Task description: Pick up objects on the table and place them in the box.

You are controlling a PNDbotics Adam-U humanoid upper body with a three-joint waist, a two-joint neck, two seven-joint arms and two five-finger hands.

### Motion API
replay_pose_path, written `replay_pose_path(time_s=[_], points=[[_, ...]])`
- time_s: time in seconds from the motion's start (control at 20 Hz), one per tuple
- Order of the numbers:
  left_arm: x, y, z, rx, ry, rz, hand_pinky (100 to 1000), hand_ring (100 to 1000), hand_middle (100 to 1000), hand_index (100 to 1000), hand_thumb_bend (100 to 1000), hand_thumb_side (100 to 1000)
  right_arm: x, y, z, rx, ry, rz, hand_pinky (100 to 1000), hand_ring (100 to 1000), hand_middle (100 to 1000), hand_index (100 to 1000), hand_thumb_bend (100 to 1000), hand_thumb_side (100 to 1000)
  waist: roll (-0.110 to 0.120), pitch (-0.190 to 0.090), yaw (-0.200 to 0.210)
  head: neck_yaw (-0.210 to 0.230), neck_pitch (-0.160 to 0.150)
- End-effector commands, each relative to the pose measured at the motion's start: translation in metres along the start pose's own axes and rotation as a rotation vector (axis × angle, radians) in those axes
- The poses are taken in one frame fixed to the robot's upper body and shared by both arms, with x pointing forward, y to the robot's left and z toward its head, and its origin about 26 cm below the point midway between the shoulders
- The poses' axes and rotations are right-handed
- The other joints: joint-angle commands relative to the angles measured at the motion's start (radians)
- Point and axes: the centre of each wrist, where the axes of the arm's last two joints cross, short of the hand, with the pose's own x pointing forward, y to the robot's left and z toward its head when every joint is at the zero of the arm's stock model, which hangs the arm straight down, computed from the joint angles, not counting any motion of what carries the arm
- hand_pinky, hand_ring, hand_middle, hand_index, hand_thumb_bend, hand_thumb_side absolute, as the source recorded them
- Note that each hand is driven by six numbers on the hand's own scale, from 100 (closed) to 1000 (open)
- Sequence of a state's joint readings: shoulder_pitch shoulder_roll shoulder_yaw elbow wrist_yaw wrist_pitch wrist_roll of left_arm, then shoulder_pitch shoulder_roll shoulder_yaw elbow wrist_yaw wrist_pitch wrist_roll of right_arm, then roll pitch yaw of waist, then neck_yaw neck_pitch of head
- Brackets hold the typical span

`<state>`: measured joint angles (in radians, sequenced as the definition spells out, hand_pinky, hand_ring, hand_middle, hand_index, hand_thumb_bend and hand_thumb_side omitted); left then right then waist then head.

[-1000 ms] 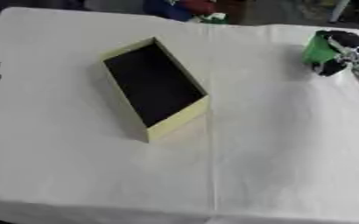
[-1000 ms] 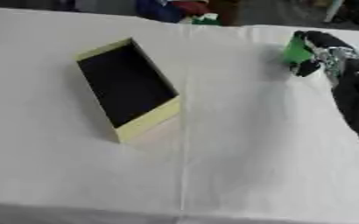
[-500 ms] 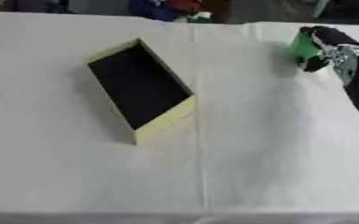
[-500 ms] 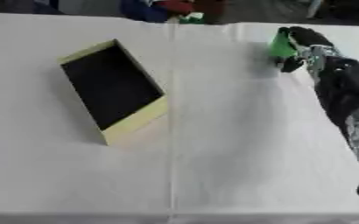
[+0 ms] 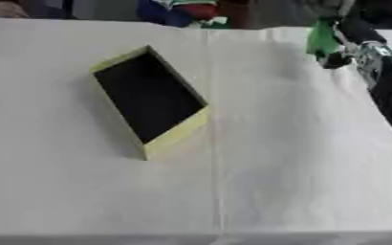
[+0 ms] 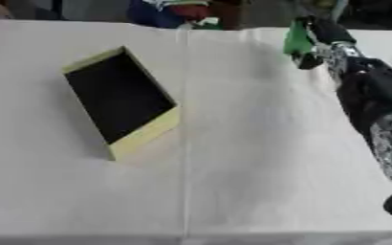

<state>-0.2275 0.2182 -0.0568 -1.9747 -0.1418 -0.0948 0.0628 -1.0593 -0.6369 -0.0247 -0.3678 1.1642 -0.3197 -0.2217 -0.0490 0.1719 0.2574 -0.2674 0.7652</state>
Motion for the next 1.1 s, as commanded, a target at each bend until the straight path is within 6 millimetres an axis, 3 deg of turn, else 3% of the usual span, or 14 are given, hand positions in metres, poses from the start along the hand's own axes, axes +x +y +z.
replay_pose_path(time_s=[0.05,0.35,0.65,0.85,1.1], points=[[0.006,0.003,-0.002,-0.003,-0.024,-0.007,660,674,733,817,241,566,0.027,-0.03,-0.02,-0.111,-0.145,0.021,682,782,243,707,100,100,0.004,-0.019,-0.004,-0.007,0.005],[0.006,0.002,-0.002,-0.008,-0.025,-0.002,660,674,733,817,241,566,0.109,-0.046,-0.043,-0.127,-0.464,0.01,687,799,246,713,100,100,0.006,-0.025,-0.003,-0.02,0.005],[0.006,0.001,-0.002,-0.014,-0.027,0.003,661,674,733,818,241,565,0.184,-0.058,-0.044,-0.099,-0.79,0.018,697,813,257,723,100,100,0.006,-0.032,0.001,-0.027,0.005],[0.006,0.001,-0.002,-0.016,-0.028,0.002,661,674,733,818,242,565,0.206,-0.064,-0.035,-0.075,-0.953,0.023,710,831,288,742,100,100,0.003,-0.037,0.003,-0.029,0.005],[0.006,0.0,-0.003,-0.019,-0.031,0.005,662,675,733,819,256,570,0.213,-0.068,-0.02,-0.038,-1.111,0.024,729,857,326,775,100,100,-0.003,-0.041,0.002,-0.028,0.005]])
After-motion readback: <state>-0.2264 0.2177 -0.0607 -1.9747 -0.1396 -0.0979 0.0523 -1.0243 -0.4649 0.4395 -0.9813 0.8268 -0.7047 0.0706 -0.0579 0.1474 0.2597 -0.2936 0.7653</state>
